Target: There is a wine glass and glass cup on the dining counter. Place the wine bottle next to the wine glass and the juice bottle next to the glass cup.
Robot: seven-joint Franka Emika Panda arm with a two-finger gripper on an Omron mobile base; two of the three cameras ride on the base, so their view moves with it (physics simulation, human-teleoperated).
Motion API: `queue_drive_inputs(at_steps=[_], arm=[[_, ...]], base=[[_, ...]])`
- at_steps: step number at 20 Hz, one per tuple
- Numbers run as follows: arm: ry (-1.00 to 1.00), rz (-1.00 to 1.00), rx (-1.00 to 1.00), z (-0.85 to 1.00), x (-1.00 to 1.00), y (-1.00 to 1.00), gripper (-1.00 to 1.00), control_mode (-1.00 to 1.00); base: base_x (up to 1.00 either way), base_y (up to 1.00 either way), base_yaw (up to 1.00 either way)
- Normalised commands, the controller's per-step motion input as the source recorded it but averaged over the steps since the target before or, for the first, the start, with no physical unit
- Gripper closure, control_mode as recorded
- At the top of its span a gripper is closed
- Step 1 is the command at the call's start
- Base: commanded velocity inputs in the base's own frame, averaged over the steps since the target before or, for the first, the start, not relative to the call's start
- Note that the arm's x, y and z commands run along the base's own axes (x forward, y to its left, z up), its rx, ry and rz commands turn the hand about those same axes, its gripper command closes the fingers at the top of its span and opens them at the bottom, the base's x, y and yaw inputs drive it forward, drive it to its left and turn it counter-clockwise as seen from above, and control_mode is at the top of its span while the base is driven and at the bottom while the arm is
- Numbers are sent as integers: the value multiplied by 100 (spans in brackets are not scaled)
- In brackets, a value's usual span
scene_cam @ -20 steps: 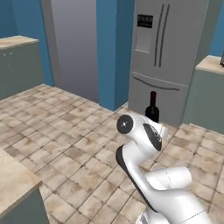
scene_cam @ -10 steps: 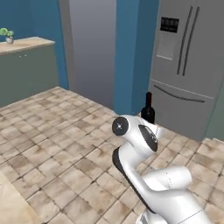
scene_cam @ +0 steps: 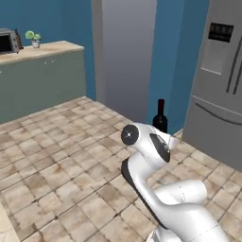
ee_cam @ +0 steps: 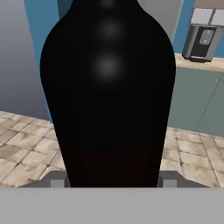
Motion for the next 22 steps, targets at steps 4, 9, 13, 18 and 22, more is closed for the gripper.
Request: queue_drive_inputs(at_steps=[4,9,13,18,22], arm=[[0,0,0,0,0,0,100,100],[0,0,0,0,0,0,100,100],[0,0,0,0,0,0,100,100],[0,0,0,0,0,0,100,100],[0,0,0,0,0,0,100,100]], base=[[84,-4,27],[86,-4,26],[88,-4,25],[88,-4,25],[88,-3,27]])
